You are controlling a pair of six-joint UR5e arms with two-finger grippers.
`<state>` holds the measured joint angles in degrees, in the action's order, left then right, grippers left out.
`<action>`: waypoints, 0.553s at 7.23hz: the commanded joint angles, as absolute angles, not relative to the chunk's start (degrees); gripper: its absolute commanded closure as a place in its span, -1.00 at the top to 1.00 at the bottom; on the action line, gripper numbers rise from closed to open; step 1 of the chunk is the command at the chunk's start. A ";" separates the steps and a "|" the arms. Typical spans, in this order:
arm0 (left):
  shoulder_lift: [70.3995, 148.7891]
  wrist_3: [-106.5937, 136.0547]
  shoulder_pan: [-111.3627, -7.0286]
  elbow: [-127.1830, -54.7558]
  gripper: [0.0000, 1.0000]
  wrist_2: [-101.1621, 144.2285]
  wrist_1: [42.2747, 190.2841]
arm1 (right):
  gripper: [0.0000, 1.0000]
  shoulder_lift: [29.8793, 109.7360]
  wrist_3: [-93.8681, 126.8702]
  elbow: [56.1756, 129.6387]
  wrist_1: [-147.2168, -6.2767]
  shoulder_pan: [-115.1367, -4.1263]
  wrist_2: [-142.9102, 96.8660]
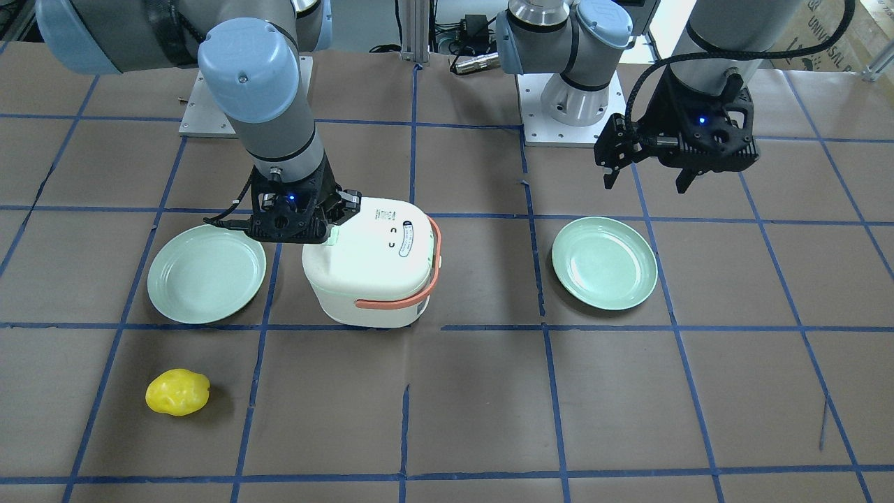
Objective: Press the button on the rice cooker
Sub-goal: 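Press down on the green button with the closed right gripper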
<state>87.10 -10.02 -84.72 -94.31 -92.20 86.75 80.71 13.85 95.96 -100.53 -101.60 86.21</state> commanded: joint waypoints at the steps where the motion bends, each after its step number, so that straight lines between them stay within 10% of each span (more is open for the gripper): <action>1: 87.10 -10.02 -84.73 -94.31 1.00 -92.20 86.75 | -0.84 80.68 13.63 96.06 -100.63 -101.60 86.13; 4: 87.10 -10.02 -84.73 -94.31 1.00 -92.20 86.75 | -0.84 79.55 13.97 95.89 -100.81 -101.60 86.22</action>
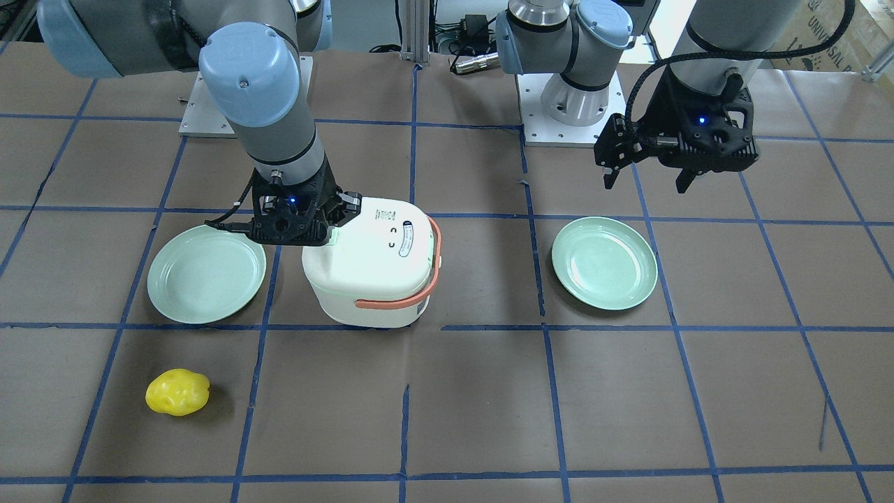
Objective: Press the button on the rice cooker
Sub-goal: 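Press down on the green button with the closed right gripper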
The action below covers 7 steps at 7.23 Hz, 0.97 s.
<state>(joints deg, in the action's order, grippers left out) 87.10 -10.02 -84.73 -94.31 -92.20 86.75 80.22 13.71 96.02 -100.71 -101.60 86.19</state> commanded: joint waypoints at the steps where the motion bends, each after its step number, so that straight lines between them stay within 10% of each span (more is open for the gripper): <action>1: 87.10 -10.02 -84.64 -94.31 1.00 -92.20 86.75 | -0.84 79.45 13.89 95.89 -100.72 -101.60 86.22; 7: 87.10 -10.02 -84.73 -94.31 1.00 -92.20 86.75 | -0.84 79.37 14.67 95.98 -102.11 -101.69 86.04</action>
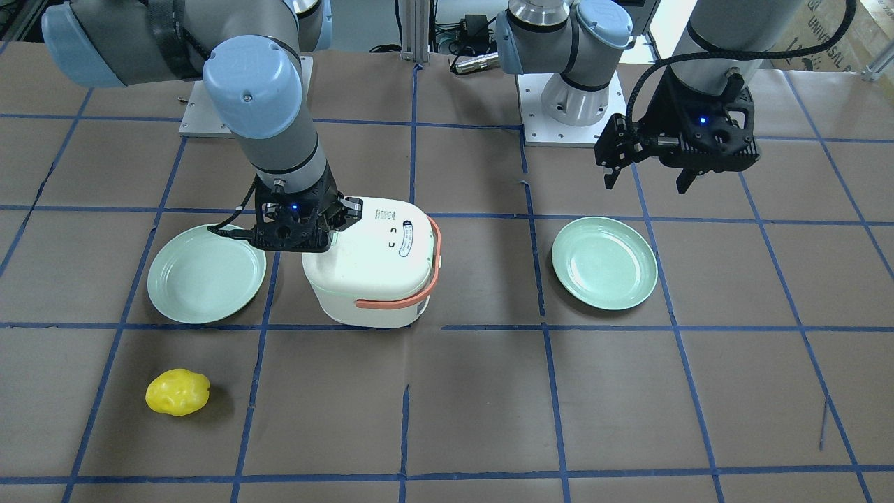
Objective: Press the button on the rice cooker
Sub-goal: 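Press down on the green button with the closed right gripper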
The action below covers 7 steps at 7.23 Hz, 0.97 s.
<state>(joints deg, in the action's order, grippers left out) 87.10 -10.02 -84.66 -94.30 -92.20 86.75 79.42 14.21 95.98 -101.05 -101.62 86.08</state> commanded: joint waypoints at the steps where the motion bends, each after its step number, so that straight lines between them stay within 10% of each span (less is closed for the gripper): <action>1: 87.10 -10.02 -84.73 -94.31 1.00 -92.20 86.75 | -0.83 78.58 14.16 96.06 -102.74 -101.60 86.13; 7: 87.10 -10.02 -84.73 -94.31 1.00 -92.20 86.75 | -0.82 79.10 14.59 95.89 -102.66 -101.69 86.22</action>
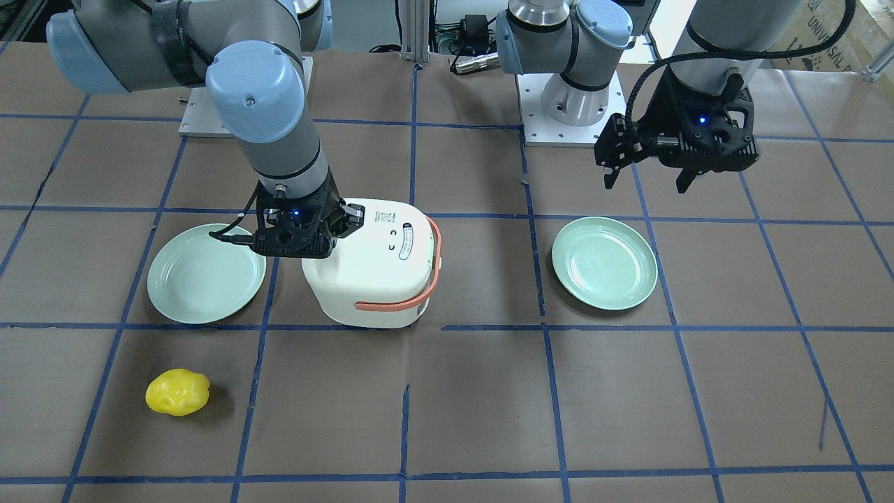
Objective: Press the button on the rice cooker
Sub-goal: 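Press down on the green button with the closed right gripper, then lift the right gripper up and away from the opening lid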
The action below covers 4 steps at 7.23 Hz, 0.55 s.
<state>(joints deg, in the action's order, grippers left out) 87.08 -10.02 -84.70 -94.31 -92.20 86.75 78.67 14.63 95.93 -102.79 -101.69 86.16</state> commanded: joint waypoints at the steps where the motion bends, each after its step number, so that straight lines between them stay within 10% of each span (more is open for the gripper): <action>1: 87.10 -10.02 -84.64 -94.31 1.00 -92.20 86.75 | -0.82 79.28 14.59 95.37 -101.87 -101.69 86.48; 4: 87.10 -10.02 -84.73 -94.31 1.00 -92.20 86.75 | -0.76 81.29 14.59 92.92 -99.51 -101.69 86.31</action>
